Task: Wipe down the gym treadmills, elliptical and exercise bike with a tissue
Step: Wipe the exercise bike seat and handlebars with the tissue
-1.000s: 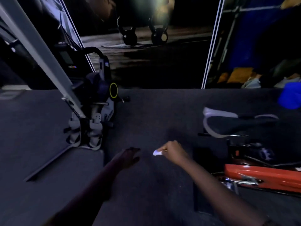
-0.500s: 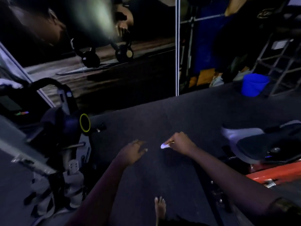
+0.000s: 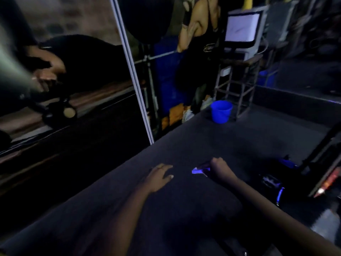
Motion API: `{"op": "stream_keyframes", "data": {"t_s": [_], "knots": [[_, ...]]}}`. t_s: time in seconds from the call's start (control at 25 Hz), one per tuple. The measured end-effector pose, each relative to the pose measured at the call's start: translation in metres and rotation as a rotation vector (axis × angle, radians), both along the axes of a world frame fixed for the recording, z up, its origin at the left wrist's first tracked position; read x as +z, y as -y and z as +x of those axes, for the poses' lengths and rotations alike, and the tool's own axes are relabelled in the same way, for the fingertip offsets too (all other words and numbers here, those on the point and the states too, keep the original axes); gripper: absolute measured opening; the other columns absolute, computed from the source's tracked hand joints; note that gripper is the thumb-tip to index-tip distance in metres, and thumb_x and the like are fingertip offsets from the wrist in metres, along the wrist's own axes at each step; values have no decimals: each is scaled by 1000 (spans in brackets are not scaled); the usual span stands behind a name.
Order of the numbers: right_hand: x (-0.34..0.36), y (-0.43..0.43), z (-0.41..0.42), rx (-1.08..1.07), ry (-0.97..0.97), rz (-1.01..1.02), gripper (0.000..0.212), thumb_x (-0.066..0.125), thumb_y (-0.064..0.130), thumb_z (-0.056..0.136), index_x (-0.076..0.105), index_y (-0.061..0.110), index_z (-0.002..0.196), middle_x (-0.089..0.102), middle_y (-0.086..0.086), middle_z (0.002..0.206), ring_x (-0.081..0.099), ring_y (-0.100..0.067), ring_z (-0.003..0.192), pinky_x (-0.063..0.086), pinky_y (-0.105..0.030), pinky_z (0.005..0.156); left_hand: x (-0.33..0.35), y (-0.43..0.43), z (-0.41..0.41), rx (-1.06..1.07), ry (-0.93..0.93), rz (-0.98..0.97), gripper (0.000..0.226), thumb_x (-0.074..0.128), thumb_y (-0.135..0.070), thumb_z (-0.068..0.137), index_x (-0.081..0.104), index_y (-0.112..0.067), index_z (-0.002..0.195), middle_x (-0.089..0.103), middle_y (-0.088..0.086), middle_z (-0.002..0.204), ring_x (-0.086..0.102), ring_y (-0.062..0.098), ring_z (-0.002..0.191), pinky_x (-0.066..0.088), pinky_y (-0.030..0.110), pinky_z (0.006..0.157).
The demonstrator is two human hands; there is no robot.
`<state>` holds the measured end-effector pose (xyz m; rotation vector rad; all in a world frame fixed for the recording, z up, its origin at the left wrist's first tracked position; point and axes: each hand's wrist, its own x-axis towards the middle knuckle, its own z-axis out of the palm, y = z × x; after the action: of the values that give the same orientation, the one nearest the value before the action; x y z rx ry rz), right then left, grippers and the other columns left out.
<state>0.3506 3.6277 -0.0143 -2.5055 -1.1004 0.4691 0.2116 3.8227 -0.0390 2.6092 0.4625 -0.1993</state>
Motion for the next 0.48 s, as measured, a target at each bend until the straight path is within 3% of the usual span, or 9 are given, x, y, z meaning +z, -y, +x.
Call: {"op": "stream_keyframes", "data": {"t_s": [0.16,0.24,0.32,0.4,0.48], "knots": [[9,-18,59,-300,-38,73,23,59,16,88,72,22,107,70,-7,106,63,-16,99,40,-22,74,6,-57,118,-279,17,18,49,43,-34,100,34,-19,146,36,2,146,35,18,133,26,30,112],[16,-31,86,-463,-36,121,18,61,19,88,73,11,99,70,-14,103,62,-18,99,40,-23,73,12,-81,180,-419,-3,42,50,44,-37,99,35,-21,146,36,1,145,37,19,132,31,36,111],[23,-42,110,-636,-12,130,28,56,22,90,70,-1,99,66,-24,104,61,-29,103,38,-27,73,18,-95,238,-556,-1,73,51,45,-39,98,35,-24,145,36,-1,146,37,20,133,33,38,110],[26,-47,134,-783,35,128,26,56,18,86,70,-2,97,66,-27,99,62,-36,100,38,-31,70,24,-97,292,-676,35,90,51,46,-40,98,36,-24,145,37,-1,145,38,19,133,32,37,111],[28,-45,155,-922,78,101,23,56,12,87,70,4,105,67,-23,102,62,-34,102,42,-34,76,31,-89,343,-809,57,99,51,47,-38,98,37,-22,145,38,0,145,39,19,132,32,35,110]]}}
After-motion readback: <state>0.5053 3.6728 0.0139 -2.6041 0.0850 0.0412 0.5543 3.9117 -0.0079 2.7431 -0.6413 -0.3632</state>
